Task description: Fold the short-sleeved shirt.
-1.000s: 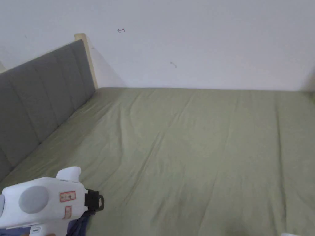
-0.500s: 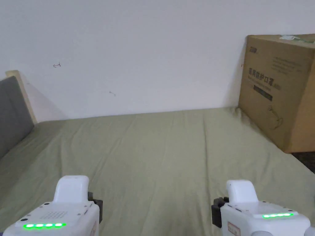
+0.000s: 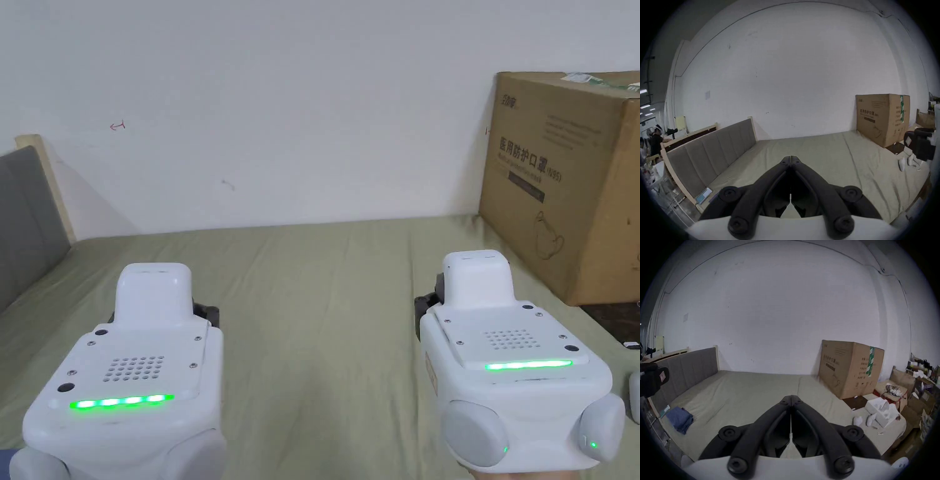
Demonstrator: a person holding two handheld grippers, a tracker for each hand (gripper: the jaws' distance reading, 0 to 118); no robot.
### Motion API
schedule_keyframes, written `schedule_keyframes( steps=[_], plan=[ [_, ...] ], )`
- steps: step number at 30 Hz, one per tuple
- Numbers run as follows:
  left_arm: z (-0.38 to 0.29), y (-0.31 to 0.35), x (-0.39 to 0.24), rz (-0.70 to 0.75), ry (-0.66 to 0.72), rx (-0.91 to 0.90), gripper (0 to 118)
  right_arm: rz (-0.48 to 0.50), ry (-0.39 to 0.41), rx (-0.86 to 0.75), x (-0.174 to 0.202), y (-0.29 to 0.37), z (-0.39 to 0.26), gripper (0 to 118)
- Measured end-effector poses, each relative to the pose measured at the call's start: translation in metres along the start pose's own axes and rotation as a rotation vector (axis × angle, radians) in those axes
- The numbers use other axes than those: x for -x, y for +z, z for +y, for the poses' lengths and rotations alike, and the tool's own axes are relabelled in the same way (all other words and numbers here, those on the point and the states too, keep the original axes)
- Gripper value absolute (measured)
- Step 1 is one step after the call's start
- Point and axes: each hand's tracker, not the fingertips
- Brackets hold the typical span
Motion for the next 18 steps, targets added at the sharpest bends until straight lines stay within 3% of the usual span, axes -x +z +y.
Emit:
schedule_keyframes(
  steps=[5,6,7,8,9,10,11,12,13,18],
  plan=[
    [-0.004,0.001,0.0,-0.012,0.002,0.002,2,-0.018,0.016,0.002,0.002,0.001,-0.001,0],
    [-0.004,-0.001,-0.001,-0.026,0.01,0.02,11,-0.02,0.014,0.006,0.001,0.0,-0.001,3],
    [-0.005,-0.002,0.0,-0.036,0.015,0.04,25,-0.021,0.011,0.008,0.001,0.0,-0.001,11],
    [-0.006,-0.003,0.001,-0.06,0.029,0.055,48,-0.022,0.006,0.007,0.0,0.001,-0.002,25],
    [-0.008,-0.003,0.003,-0.077,0.062,0.054,83,-0.022,0.004,0.005,-0.001,0.001,-0.001,50],
    [-0.009,-0.004,0.004,-0.081,0.076,0.057,105,-0.022,0.003,0.003,-0.001,0.001,-0.001,71],
    [-0.009,-0.004,0.004,-0.087,0.085,0.058,117,-0.024,0.002,0.001,-0.002,0.001,-0.001,87],
    [-0.007,-0.002,0.003,-0.083,0.08,0.059,118,-0.027,0.006,-0.003,-0.002,0.003,-0.002,103],
    [-0.006,0.0,0.0,-0.074,0.073,0.047,118,-0.03,0.011,-0.007,-0.002,0.003,-0.002,110],
    [0.005,-0.003,-0.004,-0.055,0.021,0.072,118,-0.058,0.04,-0.035,0.0,0.007,-0.001,115]
  ],
)
